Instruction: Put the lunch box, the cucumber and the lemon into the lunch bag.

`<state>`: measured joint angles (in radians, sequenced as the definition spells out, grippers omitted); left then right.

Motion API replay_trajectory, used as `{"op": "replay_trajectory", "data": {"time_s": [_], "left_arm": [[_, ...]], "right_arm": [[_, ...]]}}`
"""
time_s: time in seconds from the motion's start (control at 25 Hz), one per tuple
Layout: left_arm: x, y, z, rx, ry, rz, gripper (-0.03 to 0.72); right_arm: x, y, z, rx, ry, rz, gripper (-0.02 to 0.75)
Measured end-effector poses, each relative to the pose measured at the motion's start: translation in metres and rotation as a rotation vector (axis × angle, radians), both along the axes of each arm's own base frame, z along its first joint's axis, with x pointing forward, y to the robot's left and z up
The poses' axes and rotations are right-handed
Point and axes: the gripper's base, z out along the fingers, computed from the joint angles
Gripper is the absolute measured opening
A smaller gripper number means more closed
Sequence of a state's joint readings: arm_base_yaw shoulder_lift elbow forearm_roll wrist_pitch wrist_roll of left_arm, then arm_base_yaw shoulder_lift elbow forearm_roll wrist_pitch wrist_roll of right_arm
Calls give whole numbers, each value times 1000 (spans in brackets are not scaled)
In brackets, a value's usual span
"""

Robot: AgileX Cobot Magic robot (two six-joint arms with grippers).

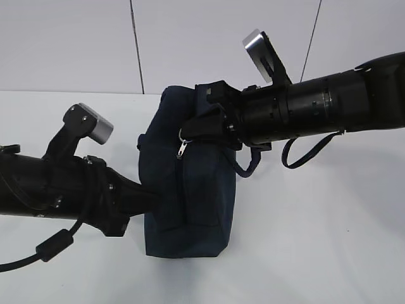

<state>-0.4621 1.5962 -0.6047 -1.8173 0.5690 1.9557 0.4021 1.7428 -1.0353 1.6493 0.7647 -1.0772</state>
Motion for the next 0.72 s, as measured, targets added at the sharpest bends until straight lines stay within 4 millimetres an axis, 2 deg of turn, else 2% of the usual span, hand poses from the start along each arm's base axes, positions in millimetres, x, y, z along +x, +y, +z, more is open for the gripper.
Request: {"op": "replay_trajectory", "data": {"time_s": [0.56, 0.72], "left_arm": [[0, 0, 0, 4, -1, 3, 12], [0, 0, 0, 4, -1, 3, 12]], "right_arm": [[7, -3, -2, 4, 25, -71, 20], [18, 1, -1, 29, 23, -86, 20]]}}
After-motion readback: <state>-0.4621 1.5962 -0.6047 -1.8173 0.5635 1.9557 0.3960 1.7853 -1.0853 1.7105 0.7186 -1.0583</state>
